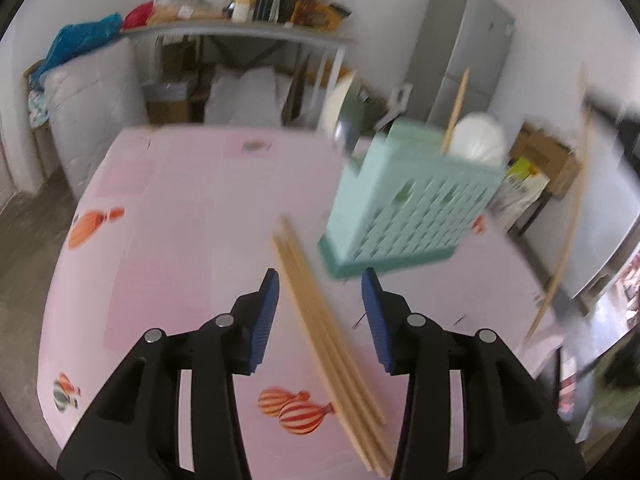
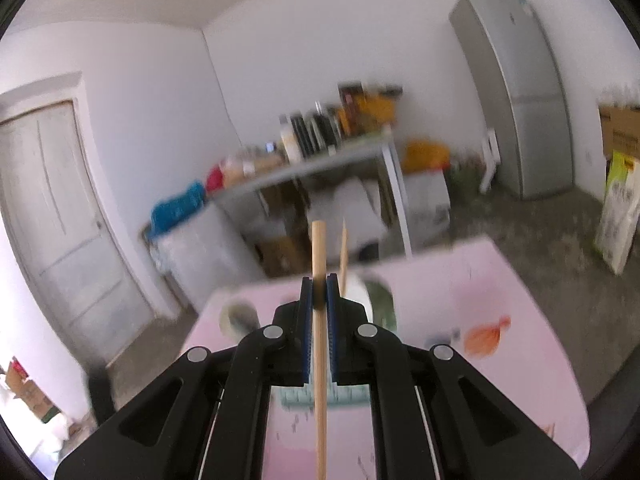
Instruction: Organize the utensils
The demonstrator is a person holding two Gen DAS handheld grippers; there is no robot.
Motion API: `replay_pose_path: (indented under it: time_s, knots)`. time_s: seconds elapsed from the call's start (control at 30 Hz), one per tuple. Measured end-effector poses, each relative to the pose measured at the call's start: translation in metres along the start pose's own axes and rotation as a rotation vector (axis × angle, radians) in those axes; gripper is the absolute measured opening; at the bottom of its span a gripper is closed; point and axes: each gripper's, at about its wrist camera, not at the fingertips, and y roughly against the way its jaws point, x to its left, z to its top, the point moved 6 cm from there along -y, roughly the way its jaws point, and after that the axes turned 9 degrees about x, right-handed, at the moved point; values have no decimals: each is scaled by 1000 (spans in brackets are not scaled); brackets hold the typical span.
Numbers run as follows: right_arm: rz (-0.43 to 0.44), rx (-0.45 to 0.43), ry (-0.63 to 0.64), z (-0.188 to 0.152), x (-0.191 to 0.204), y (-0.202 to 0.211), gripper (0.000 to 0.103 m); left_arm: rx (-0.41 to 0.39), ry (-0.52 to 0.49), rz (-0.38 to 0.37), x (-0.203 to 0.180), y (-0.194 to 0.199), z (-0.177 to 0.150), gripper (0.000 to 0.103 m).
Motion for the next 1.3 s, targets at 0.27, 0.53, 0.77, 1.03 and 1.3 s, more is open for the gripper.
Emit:
replay_pose_path:
  time_s: [0.27,0.53,0.77,1.03,1.3]
  knots:
    - [59,-258,37,78,21,5,7,77,-22,76,9,-25,-19,50]
    - [19,-290,87,90,32,-58,7,81,-10,95,14,-29,-18,56]
    - [-1,-134,99,39,19,-109,7,88,1,94,19,-30,-21,58]
    - [-57,-44,-18,0,-29,-79,29,92,28,97,28,-32,-20,59]
    - [-39,-70,-73,-18,-37,-19,36,95,62,88,33,-29,-22,59]
